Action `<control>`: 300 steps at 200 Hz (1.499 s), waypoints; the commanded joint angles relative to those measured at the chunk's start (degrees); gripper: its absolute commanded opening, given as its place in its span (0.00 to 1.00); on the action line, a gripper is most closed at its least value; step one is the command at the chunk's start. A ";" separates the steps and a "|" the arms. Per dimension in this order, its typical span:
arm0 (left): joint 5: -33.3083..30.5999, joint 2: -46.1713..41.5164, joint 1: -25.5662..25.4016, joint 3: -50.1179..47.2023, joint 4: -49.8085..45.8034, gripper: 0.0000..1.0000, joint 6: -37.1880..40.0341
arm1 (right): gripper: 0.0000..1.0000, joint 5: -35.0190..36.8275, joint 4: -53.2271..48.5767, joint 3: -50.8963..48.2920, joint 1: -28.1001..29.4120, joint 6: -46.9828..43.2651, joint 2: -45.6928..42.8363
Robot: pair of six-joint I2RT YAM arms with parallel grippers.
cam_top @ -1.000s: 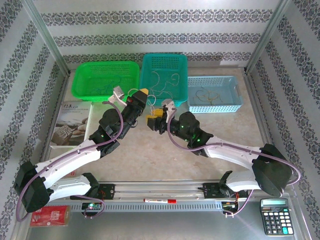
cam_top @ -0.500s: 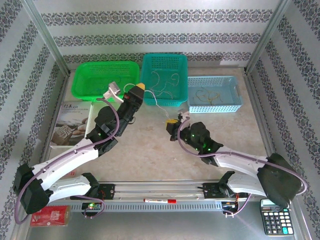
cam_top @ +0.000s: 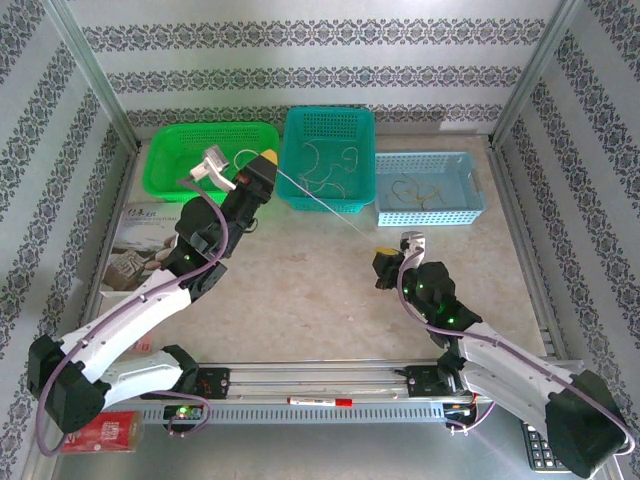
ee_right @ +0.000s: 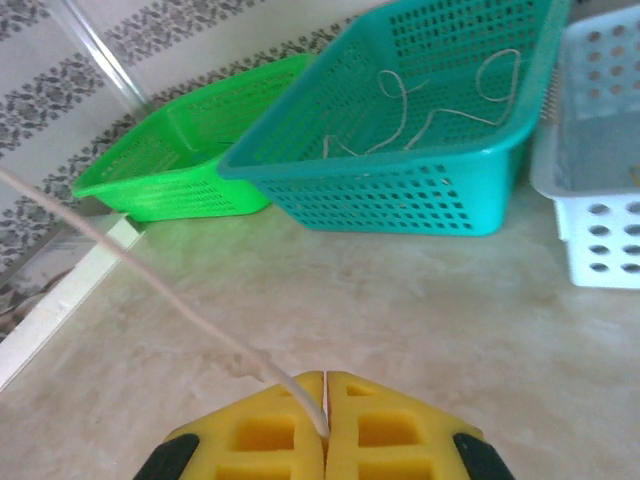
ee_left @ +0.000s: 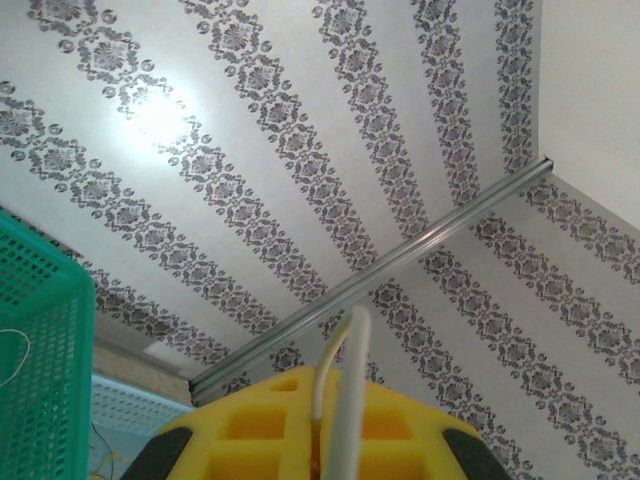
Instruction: Untangle the cables
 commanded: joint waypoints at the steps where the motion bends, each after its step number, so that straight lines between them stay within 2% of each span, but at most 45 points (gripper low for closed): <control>1: 2.41 0.60 1.84 4.87 -0.05 0.00 5.22 | 0.00 0.77 -3.14 -2.02 -0.70 2.07 -1.24; 43: 7.24 5.90 3.18 12.07 -0.72 0.00 9.38 | 0.00 -2.20 -2.43 -2.22 -0.56 2.79 0.61; 82: 19.36 15.23 4.62 21.54 1.04 0.00 10.05 | 0.00 -7.13 -2.22 0.65 -0.08 2.85 2.21; 117: 29.04 23.65 6.10 30.91 0.15 0.00 9.35 | 0.39 -9.00 -3.40 3.66 -0.09 3.14 4.09; 128: 30.99 25.91 6.81 33.44 -0.54 0.00 9.13 | 0.48 -8.76 -3.58 4.00 -0.17 3.05 4.34; 138: 32.01 27.68 7.44 35.14 -0.77 0.00 8.99 | 0.52 -8.50 -3.93 4.18 -0.26 2.88 4.39; 209: 35.03 37.68 12.81 43.98 0.70 0.00 11.41 | 0.62 -8.05 -13.55 6.28 -2.64 2.57 -2.65; 259: 37.91 46.30 13.31 50.69 5.78 0.00 11.68 | 0.66 -9.16 -22.25 7.20 -6.49 2.86 -10.44; 300: 39.30 55.75 13.53 61.70 5.33 0.00 11.56 | 0.67 -10.49 -27.79 7.49 -9.74 3.21 -15.39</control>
